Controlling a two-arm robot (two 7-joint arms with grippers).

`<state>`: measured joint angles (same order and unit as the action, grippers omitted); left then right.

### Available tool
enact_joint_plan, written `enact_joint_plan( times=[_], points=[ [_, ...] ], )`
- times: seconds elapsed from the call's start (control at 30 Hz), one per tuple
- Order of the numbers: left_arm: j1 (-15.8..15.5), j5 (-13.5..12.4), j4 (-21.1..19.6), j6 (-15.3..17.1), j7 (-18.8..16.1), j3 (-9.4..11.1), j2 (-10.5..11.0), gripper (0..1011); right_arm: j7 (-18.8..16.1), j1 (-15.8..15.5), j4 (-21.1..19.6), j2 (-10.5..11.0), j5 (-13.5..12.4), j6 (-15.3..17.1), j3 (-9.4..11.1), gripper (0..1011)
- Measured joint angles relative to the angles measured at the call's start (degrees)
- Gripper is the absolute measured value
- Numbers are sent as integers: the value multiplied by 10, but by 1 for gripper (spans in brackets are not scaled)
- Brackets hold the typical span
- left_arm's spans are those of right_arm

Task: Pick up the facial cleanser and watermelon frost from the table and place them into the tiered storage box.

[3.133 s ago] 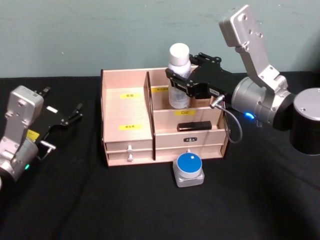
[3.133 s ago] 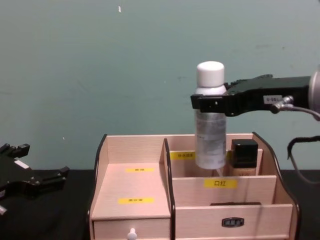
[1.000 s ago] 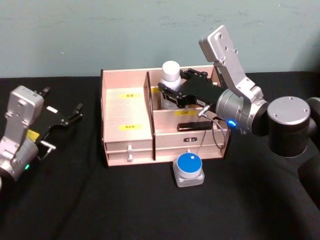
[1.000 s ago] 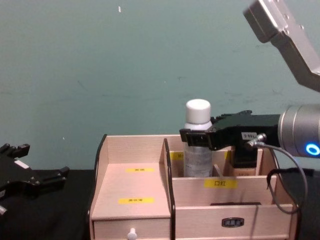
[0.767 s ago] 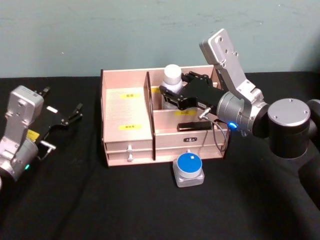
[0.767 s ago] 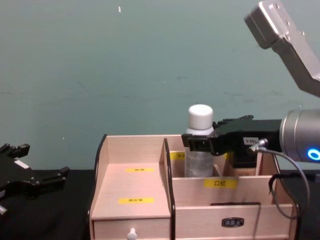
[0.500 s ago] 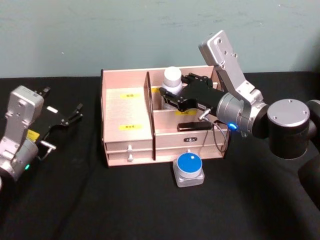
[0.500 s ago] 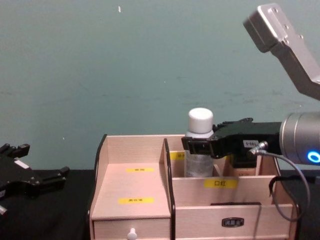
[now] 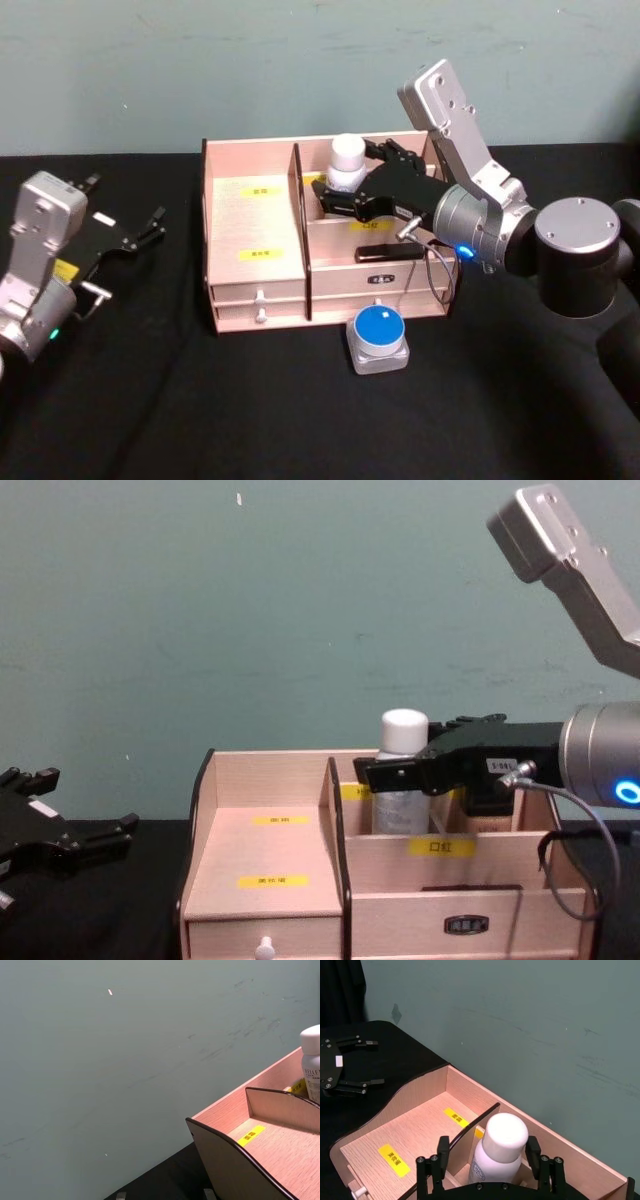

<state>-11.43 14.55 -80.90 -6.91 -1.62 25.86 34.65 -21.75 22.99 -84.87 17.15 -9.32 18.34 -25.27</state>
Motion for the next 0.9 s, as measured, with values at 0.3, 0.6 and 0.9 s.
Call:
enact_joint_plan(
  times=[0.3, 0.6, 0.9],
  points=[
    [0, 0, 0, 0, 0, 0, 0, 1001, 4, -7, -29, 9, -1, 5, 10, 1002],
    [0, 0, 0, 0, 0, 0, 0, 1001, 6, -47, -144, 51, -1, 62, 26, 1002],
    [0, 0, 0, 0, 0, 0, 0, 1001, 11, -157, -293, 118, -6, 120, 65, 1002]
  ],
)
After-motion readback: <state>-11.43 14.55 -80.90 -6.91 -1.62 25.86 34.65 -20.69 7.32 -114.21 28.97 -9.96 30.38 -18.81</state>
